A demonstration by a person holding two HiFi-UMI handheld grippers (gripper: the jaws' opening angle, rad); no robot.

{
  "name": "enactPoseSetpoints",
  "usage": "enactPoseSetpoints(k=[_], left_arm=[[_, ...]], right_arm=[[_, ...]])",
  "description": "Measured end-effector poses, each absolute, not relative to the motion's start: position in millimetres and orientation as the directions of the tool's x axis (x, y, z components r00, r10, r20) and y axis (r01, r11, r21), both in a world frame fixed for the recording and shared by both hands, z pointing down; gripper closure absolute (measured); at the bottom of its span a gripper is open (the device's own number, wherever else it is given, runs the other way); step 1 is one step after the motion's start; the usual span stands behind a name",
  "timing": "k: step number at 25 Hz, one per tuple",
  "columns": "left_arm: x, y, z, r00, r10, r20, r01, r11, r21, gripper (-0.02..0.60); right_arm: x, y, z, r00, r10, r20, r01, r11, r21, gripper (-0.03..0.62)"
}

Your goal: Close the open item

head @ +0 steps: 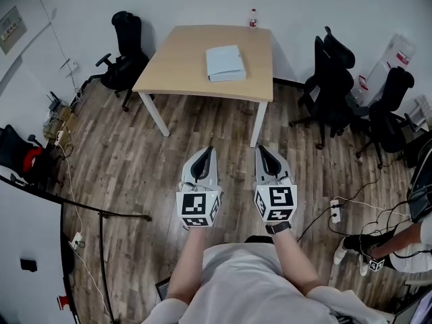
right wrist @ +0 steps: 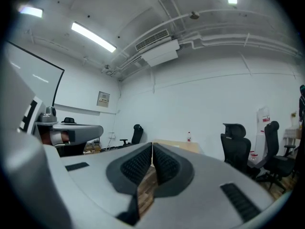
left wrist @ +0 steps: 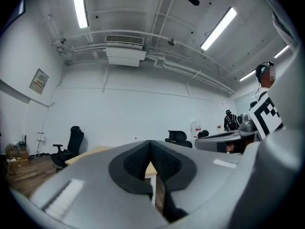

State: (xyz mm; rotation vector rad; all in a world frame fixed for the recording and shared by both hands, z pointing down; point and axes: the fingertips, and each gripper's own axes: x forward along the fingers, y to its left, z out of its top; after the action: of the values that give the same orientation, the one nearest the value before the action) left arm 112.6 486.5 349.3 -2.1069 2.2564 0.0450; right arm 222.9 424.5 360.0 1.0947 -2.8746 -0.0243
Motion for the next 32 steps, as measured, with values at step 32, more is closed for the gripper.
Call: enactPoseSetpoints(k=[32], left_arm=[[0, 124, 372, -0.199, -0.979, -0.04, -0.98, 0.199, -0.001, 0.578]], right_arm=[[85, 50, 390, -0.849, -0.517, 0.107, -0.528, 0.834, -0.16, 0.58]])
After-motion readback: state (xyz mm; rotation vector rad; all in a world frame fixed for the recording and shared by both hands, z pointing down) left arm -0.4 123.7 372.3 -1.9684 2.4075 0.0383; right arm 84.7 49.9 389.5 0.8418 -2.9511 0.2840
